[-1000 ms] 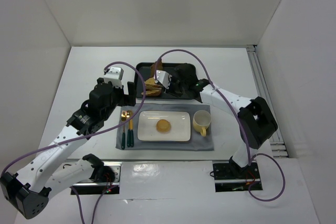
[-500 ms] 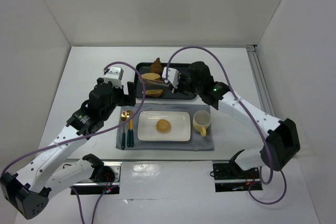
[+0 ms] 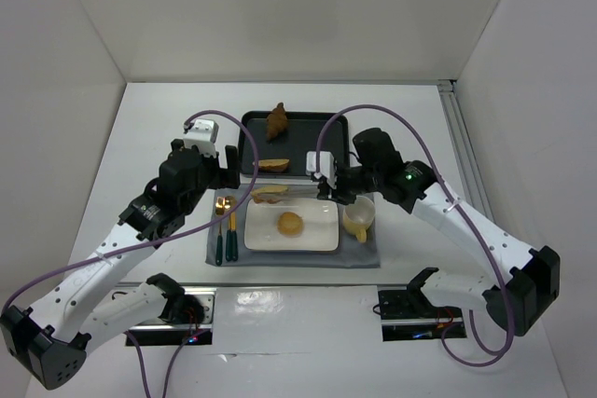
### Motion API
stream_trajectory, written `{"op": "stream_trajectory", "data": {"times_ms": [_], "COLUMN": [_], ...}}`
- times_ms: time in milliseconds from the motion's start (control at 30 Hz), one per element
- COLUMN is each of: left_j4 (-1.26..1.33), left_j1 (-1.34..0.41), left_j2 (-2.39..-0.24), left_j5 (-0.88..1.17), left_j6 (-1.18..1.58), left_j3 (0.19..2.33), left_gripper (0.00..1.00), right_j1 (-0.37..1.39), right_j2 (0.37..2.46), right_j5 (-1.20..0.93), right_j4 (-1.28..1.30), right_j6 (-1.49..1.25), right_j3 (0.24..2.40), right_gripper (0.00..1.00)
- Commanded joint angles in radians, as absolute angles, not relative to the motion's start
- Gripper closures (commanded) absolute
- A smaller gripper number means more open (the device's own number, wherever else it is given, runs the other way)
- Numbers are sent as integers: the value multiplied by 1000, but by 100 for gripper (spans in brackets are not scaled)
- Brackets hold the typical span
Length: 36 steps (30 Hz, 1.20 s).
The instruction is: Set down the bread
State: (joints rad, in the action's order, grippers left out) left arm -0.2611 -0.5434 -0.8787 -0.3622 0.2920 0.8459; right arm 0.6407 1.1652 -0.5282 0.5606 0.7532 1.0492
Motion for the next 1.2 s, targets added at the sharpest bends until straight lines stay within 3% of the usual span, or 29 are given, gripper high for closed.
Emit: {"op": "stream_trajectory", "data": {"times_ms": [0, 267, 467, 633, 1000, 1167], "left_j4": [-224, -224, -224, -224, -224, -224], "left_j1": [-537, -537, -537, -537, -537, -537], "left_j2": [-856, -856, -856, -856, -856, -847], "left_j5": [-382, -382, -382, -382, -382, -382], "left_j6": [302, 302, 302, 302, 293, 293], "left_j3": [844, 844, 844, 844, 844, 844], "left_gripper": [0, 0, 0, 0, 0, 0], "right_j1": [638, 638, 673, 673, 673, 571], "right_j2": [1131, 1177, 1197, 1187, 1075, 996], "right_j5": [-609, -629, -607, -617, -569, -500], "right_j4": [688, 735, 744, 755, 726, 625], "right_j6": [782, 807, 807, 816, 793, 755], "right_j3": [1031, 1011, 1011, 1011, 1057, 1068], "right_gripper": [89, 85, 54, 42, 42, 43]}}
